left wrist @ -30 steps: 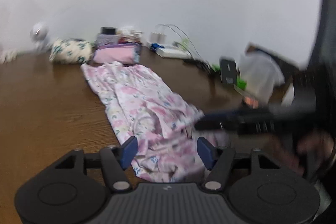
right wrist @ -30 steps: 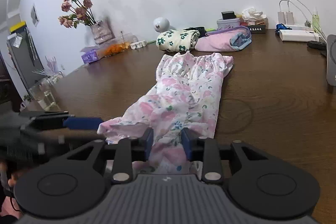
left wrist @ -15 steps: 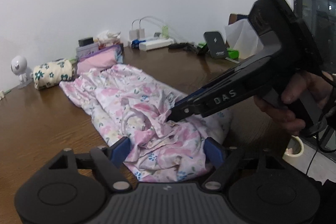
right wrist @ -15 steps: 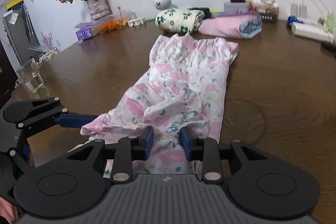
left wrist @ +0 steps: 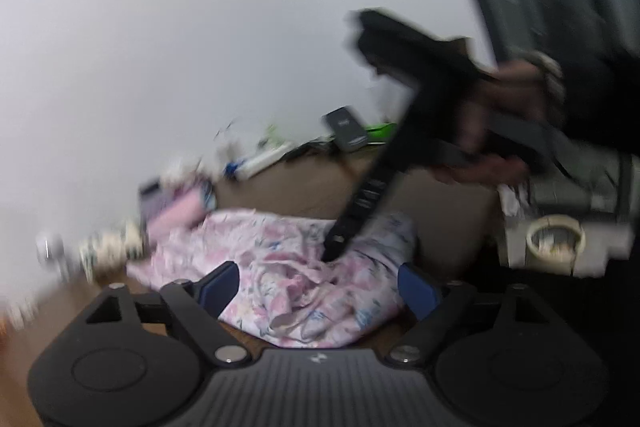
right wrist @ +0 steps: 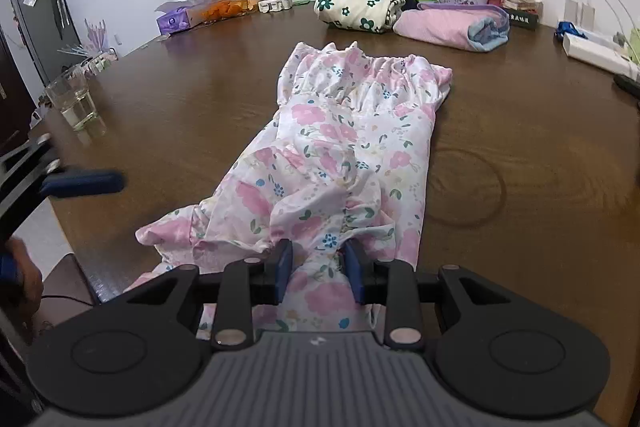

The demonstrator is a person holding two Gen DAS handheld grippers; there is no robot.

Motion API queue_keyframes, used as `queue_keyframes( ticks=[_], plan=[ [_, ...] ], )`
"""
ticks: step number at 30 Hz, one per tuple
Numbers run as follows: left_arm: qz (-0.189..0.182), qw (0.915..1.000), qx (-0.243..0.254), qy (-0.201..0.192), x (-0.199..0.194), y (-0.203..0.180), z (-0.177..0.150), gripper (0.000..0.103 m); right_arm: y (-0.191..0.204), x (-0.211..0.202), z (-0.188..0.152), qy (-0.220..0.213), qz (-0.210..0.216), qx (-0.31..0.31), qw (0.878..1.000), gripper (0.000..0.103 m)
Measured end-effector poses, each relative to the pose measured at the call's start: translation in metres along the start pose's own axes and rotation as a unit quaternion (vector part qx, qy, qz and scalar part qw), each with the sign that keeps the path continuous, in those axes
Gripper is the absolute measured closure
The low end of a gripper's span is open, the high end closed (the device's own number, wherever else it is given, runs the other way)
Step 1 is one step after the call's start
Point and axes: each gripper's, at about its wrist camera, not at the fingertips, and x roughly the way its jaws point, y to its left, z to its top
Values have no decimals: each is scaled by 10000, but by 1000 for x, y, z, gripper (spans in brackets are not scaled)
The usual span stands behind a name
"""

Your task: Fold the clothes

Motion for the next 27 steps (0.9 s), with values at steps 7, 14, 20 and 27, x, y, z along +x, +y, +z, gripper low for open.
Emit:
queue_keyframes(
  ticks=[7, 14, 20, 27],
  plan=[
    [422, 9723, 2297, 127, 21, -59, -25, 17, 8, -18, -18, 45, -14, 66, 10000, 74],
    [-81, 9789, 2016, 309, 32, -36, -20, 48, 3, -47, -40, 44, 256, 253, 9993, 52],
    [-966, 9826, 1519, 464, 37, 6, -13, 50, 20, -112, -85, -1361, 647, -2326, 9608, 11],
    [-1635, 9830, 747, 386, 48, 37, -10, 51, 51, -67, -129, -954, -31, -5115, 8540, 52]
  ],
)
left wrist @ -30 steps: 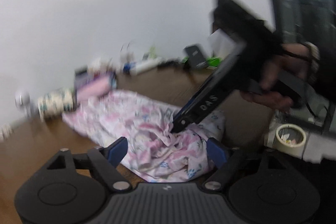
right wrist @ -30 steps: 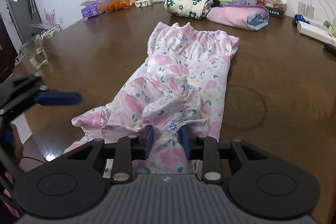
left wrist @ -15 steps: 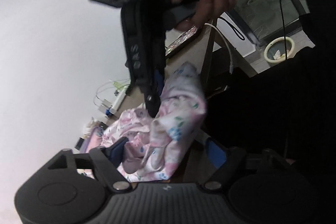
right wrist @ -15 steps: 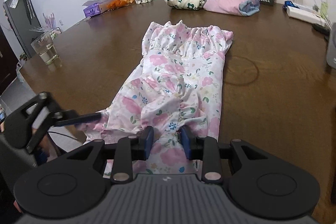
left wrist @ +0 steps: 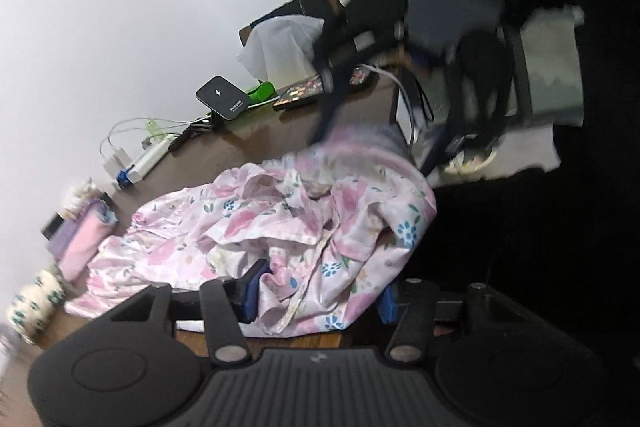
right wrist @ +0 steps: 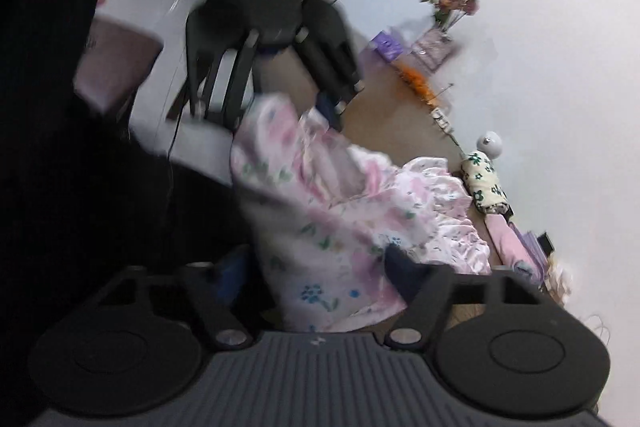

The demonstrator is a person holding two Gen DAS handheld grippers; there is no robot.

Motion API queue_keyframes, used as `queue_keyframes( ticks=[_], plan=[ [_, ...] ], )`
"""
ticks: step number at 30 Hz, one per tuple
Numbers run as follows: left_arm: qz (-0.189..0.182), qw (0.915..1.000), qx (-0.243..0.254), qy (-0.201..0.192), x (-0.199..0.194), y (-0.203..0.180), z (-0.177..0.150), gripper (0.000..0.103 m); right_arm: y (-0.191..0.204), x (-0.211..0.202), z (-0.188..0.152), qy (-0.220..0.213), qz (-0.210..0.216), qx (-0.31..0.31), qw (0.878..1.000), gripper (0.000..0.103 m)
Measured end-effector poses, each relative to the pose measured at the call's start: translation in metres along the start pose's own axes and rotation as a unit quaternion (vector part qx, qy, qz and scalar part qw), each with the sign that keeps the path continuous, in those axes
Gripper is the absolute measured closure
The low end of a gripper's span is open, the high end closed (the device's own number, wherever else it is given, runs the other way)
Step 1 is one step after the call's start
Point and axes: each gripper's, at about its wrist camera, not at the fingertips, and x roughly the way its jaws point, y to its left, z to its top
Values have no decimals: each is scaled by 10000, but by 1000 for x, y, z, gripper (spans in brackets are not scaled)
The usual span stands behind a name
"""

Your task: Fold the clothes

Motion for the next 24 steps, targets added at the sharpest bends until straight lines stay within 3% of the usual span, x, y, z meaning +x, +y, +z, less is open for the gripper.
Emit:
queue_keyframes(
  ticks=[3, 5, 7, 10, 12, 14, 18, 23, 24],
  plan=[
    [-53, 10000, 72, -23, 1, -4, 4, 54, -23, 9, -3, -28, 540, 578, 9969, 58],
    [-112, 9999, 78, -37, -6, -20, 7, 62, -38, 7, -5, -70, 865, 1000, 9912, 66],
    [-246, 9997, 80, -53, -11, -22, 10, 68, -53, 2, -7, -140, 1204, 1406, 9826, 87],
    [-476, 9988, 153, 13, -22, -25, 14, 80, -77, 2, -9, -137, 1846, 2086, 9603, 91],
    [-879, 9960, -143, -9, -28, -14, 19, 85, -85, 2, -5, -159, 2199, 2309, 9477, 94],
    [-1296, 9886, -751, -131, -32, 4, 18, 88, -96, 1, -1, -262, 2599, 2575, 9303, 94],
    [-1753, 9606, -2119, -414, -31, 44, 6, 88, -131, 7, -10, -504, 2986, 3492, 8868, 94],
    [-1695, 9030, -3947, -4, -3, 86, -11, 88, -153, 26, -37, -702, 2738, 4826, 8290, 88],
    [-1686, 8980, -4065, -1, -2, 88, -13, 88, -154, 29, -45, -710, 2663, 5166, 8106, 88]
  ],
)
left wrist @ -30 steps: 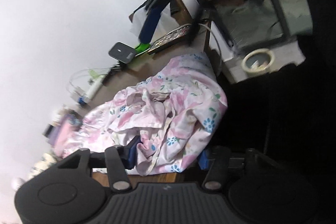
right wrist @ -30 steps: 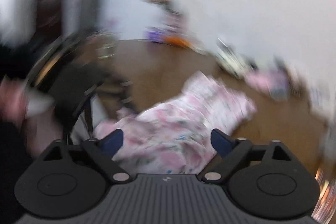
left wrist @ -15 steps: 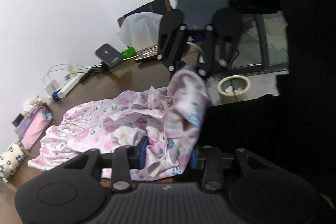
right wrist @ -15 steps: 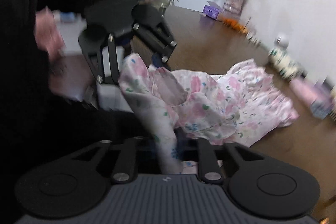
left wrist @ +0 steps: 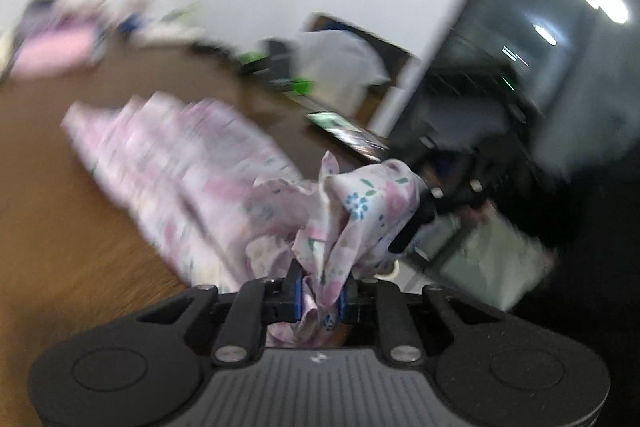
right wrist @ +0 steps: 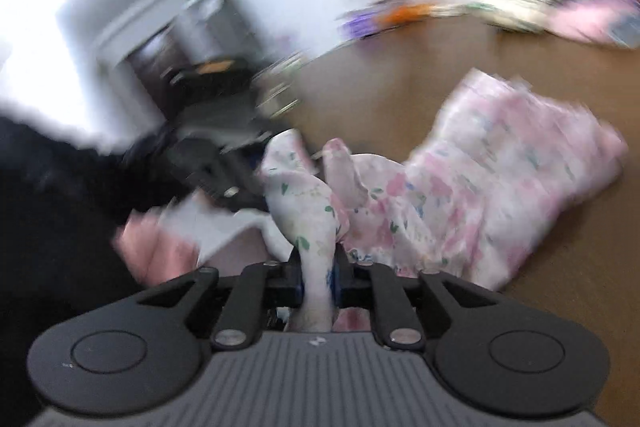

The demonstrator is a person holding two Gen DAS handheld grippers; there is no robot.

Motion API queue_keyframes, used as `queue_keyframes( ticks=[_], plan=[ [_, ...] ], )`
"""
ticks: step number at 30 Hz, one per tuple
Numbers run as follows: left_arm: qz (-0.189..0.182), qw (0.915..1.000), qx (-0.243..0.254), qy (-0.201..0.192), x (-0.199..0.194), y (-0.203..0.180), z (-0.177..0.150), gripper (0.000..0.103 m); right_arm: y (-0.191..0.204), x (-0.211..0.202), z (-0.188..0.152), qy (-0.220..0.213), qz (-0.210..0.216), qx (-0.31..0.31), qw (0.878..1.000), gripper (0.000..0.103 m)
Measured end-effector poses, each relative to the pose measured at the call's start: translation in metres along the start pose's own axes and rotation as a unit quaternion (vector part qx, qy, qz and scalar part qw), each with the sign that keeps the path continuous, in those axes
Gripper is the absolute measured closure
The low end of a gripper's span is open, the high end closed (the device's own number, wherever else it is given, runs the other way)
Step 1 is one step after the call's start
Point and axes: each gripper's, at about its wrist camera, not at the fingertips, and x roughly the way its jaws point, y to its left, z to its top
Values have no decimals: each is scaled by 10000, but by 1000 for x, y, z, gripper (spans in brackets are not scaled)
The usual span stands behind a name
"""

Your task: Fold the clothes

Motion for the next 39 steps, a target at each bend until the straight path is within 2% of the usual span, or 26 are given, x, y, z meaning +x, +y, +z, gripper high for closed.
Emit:
queue_keyframes(
  ticks=[2, 7, 9, 10, 11, 12, 13, 14, 16, 19, 21, 22, 23, 24, 25, 26, 27, 28, 30, 32, 34, 37, 39],
  plan=[
    [-26, 9998, -186, -42, 1, 3, 2, 88, -12, -3, -5, -424, 46, 584, 9974, 85],
    [-67, 9983, -561, -102, 0, 10, 6, 87, -25, -8, -17, -1076, 213, 1306, 9853, 83],
    [220, 9995, -177, -117, -3, 3, 3, 75, -31, -5, -19, -1082, 252, 1464, 9830, 87],
    [397, 9989, 222, -119, -3, -4, 1, 62, -32, -4, -21, -1058, 285, 1533, 9821, 88],
    [533, 9958, 719, -174, -5, -14, -2, 49, -32, -4, -25, -1018, 354, 1612, 9810, 88],
    [662, 9900, 1224, -236, -7, -24, -6, 42, -32, -3, -29, -979, 405, 1643, 9807, 88],
    [749, 9821, 1694, -332, -9, -34, -10, 31, -31, -3, -31, -940, 452, 1660, 9806, 88],
    [822, 9761, 1971, -414, -7, -40, -12, 25, -30, -2, -33, -903, 491, 1636, 9812, 88],
    [838, 9706, 2193, -524, -2, -47, -12, 25, -26, -7, -40, -833, 588, 1609, 9817, 88],
    [586, 9713, 2241, -540, 8, -45, -8, 26, -30, -10, -41, -795, 842, 1743, 9779, 88],
    [317, 9737, 2208, -468, 12, -42, -7, 44, -30, -11, -40, -780, 882, 1752, 9775, 88],
    [122, 9757, 2153, -383, 13, -40, -6, 61, -29, -12, -39, -767, 835, 1713, 9787, 88],
    [17, 9788, 2023, -317, 14, -36, -4, 72, -27, -13, -38, -765, 763, 1645, 9804, 87],
    [-77, 9817, 1884, -255, 15, -32, -3, 76, -24, -16, -37, -794, 664, 1520, 9830, 83],
    [-146, 9846, 1731, -210, 15, -27, -1, 84, -20, -19, -37, -861, 514, 1337, 9859, 72],
    [-212, 9872, 1575, -167, 15, -23, 0, 88, -14, -23, -37, -926, 333, 1118, 9888, 62],
    [-272, 9893, 1423, -166, 14, -19, 1, 88, -5, -28, -36, -988, 75, 784, 9920, 44],
    [-331, 9912, 1271, -170, 14, -14, 3, 89, 7, -32, -37, -1070, -135, 378, 9934, 32],
    [-458, 9936, 1013, -210, 11, -7, 4, 90, 31, -41, -44, -1245, -534, -545, 9893, 21],
    [-609, 9941, 856, -283, 9, -3, 6, 90, 49, -42, -50, -1271, -1021, -1301, 9780, 21],
    [-762, 9937, 734, -365, 7, -1, 8, 90, 57, -37, -55, -1277, -1427, -1759, 9656, 21],
    [-898, 9934, 611, -365, 6, 1, 11, 90, 55, -21, -58, -1109, -1596, -2067, 9589, 21],
    [-917, 9928, 729, -246, 6, -3, 11, 91, 53, -8, -57, -897, -1669, -2284, 9550, 22]
  ],
)
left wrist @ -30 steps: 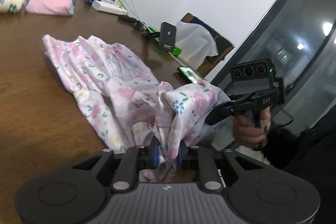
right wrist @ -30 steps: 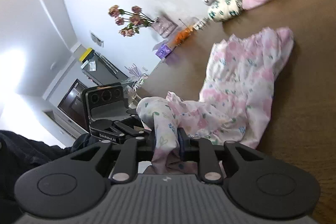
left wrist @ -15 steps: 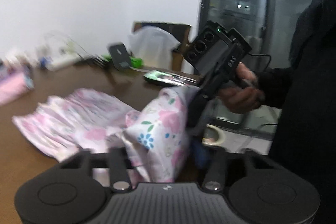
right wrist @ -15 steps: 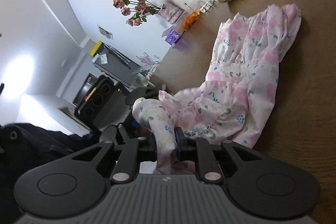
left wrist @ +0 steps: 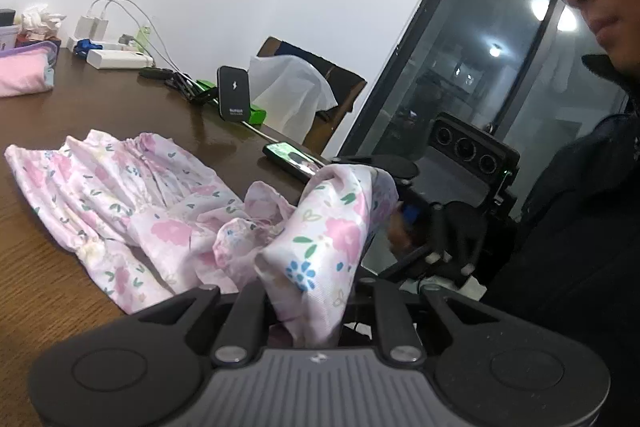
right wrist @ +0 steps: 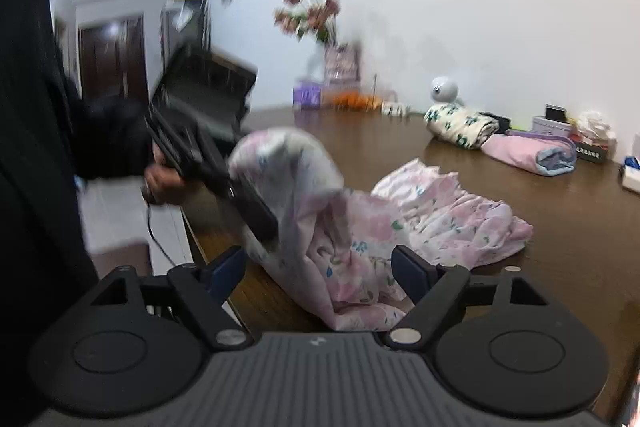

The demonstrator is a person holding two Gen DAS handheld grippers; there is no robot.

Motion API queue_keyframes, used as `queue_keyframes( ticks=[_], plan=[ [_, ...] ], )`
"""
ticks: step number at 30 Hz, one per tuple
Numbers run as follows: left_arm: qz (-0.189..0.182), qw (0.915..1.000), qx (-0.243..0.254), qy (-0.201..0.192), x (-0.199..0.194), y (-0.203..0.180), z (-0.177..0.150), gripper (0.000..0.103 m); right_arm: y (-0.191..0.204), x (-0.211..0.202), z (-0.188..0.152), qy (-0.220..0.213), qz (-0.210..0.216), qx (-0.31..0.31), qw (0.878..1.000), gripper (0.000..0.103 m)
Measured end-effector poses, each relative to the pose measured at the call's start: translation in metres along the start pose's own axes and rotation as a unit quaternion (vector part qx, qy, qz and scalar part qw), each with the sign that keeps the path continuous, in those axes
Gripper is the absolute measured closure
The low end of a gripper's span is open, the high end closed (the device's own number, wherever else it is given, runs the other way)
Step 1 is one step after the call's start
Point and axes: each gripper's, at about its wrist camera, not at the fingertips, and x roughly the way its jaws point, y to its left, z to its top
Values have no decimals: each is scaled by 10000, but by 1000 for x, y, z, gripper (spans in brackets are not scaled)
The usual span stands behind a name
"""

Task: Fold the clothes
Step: 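Fold the lifted hem over the dress with both grippers toward the collar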

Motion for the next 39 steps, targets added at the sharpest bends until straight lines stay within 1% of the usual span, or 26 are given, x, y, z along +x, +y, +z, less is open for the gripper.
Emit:
queue_keyframes(
  ticks=[3, 4, 5, 6, 7, 9, 10, 11, 12, 13, 14, 16, 17, 19, 21, 22, 24, 25, 27, 29, 31, 32, 34, 36, 38, 39],
  plan=[
    [-99, 9998, 102, 156, -1, -4, 0, 92, 2, 7, 4, -4, 218, -238, 9995, 26],
    [-133, 9997, 113, 194, -2, -5, 0, 92, -1, 8, 5, 45, 443, -162, 9989, 32],
    [-165, 9996, 94, 219, -3, -5, -1, 92, -5, 11, 6, 105, 684, -57, 9976, 40],
    [-197, 9994, 78, 285, -3, -4, -1, 92, -12, 15, 7, 206, 965, 144, 9950, 61],
    [-229, 9991, 63, 357, -3, -3, -2, 91, -18, 18, 6, 325, 1216, 389, 9913, 76],
    [-60, 9988, 91, 475, -2, -3, -5, 87, -30, 25, 2, 546, 1593, 956, 9811, 83],
    [32, 9985, 107, 533, -2, -4, -6, 76, -36, 28, 0, 639, 1737, 1271, 9745, 83],
    [209, 9976, 187, 634, -3, -5, -7, 65, -43, 30, -3, 687, 1857, 1607, 9669, 83],
    [343, 9965, 290, 703, -5, -7, -9, 63, -50, 31, -5, 705, 1967, 1921, 9589, 83],
    [388, 9960, 381, 712, -9, -9, -10, 60, -56, 32, -8, 721, 2075, 2232, 9497, 83],
    [435, 9961, 385, 660, -14, -9, -10, 54, -63, 34, -11, 746, 2173, 2525, 9399, 83],
    [543, 9970, 280, 477, -24, -7, -11, 46, -76, 37, -13, 844, 2307, 3000, 9218, 83],
    [598, 9976, 113, 316, -29, -3, -11, 46, -82, 39, -15, 888, 2348, 3188, 9140, 83],
    [960, 9949, -273, 164, -27, 4, -11, 48, -95, 46, -16, 997, 2375, 3524, 8997, 83],
    [1334, 9889, -660, 22, -24, 11, -12, 58, -106, 53, -19, 1081, 2382, 3857, 8847, 83],
    [1520, 9847, -853, -50, -23, 14, -12, 61, -109, 55, -20, 1096, 2295, 3975, 8816, 82],
    [1793, 9757, -1249, -152, -21, 18, -13, 61, -115, 60, -22, 1125, 2119, 4208, 8749, 80],
    [1879, 9718, -1405, -236, -23, 19, -14, 59, -117, 62, -22, 1127, 2036, 4319, 8714, 77],
    [2003, 9685, -1434, -364, -34, 14, -17, 52, -119, 61, -24, 1048, 1910, 4511, 8655, 72],
    [2390, 9599, -1324, -630, -47, 3, -21, 39, -119, 61, -25, 948, 1801, 4648, 8617, 72],
    [2685, 9507, -1304, -841, -57, -11, -27, 33, -120, 64, -24, 985, 1659, 4734, 8595, 72],
    [2835, 9459, -1308, -885, -58, -17, -28, 33, -121, 64, -21, 1015, 1616, 4771, 8579, 72],
    [3144, 9363, -1218, -984, -58, -32, -29, 33, -122, 64, -14, 1029, 1504, 4799, 8582, 72],
    [3284, 9312, -1191, -1044, -47, -44, -29, 33, -121, 66, -4, 1085, 1400, 4789, 8598, 72],
    [3357, 9289, -1225, -968, -33, -48, -30, 33, -120, 67, 3, 1077, 1369, 4709, 8648, 72],
    [3356, 9298, -1226, -889, -27, -48, -30, 33, -120, 68, 6, 1075, 1344, 4685, 8666, 72]
  ],
)
